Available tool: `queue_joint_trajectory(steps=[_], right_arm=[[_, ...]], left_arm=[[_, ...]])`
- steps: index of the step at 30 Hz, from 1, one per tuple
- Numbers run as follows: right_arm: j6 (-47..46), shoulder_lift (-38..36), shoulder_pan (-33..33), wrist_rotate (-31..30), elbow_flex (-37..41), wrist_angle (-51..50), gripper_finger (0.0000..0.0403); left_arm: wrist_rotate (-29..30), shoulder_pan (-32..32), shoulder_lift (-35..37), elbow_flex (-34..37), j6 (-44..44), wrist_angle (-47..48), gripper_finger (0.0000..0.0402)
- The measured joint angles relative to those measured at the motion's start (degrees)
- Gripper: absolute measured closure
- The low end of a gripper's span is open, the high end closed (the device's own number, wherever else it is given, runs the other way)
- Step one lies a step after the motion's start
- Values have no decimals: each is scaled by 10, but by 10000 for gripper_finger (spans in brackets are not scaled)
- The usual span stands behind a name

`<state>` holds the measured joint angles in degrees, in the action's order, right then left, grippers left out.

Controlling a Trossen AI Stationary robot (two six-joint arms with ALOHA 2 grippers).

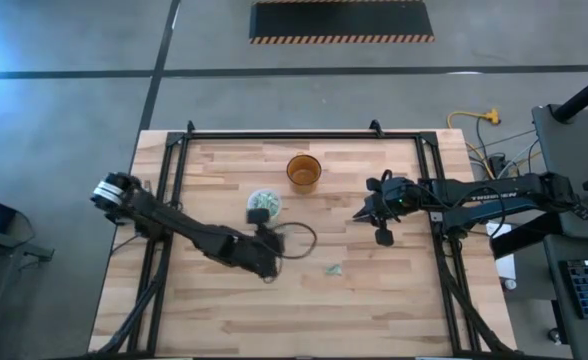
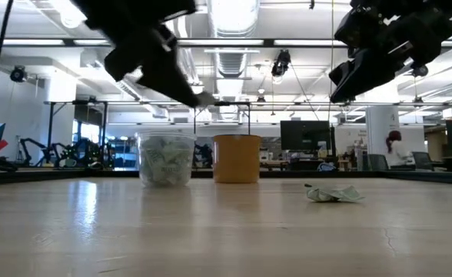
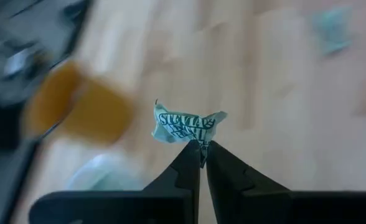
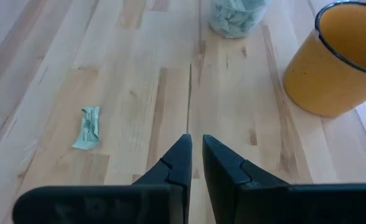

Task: Pick and place Stevia / Truvia into bins
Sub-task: Put the stevia packet into the transparent bin

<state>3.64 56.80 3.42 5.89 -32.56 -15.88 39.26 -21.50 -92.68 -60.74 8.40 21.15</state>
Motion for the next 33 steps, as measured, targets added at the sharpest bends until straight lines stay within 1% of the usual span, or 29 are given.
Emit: queue_joint_trajectory(steps=[3,5,7,10,13,17,21,24,29,33], right_arm=[[0,0,0,0,0,12,371],[0,0,0,0,0,17,371],[6,0,0,0,0,19,371],[12,0,0,0,0,23,371],[13,0,0,0,0,35,371],[16,0,0,0,0,48,371],[16,0,0,0,0,47,371],[16,0,0,0,0,47,371],[16,0,0,0,0,47,371],[25,0,0,0,0,47,371]], left_arm=[[65,-1,45,32,69,75,394],[93,1,76,60,115,102,394],[106,8,103,97,140,109,394],[107,25,139,144,159,99,394],[106,41,167,182,162,64,394],[87,57,191,215,116,-2,394],[40,76,197,237,64,-82,394],[9,92,195,240,60,-96,394],[6,104,187,241,64,-101,392],[5,105,187,242,77,-97,370]])
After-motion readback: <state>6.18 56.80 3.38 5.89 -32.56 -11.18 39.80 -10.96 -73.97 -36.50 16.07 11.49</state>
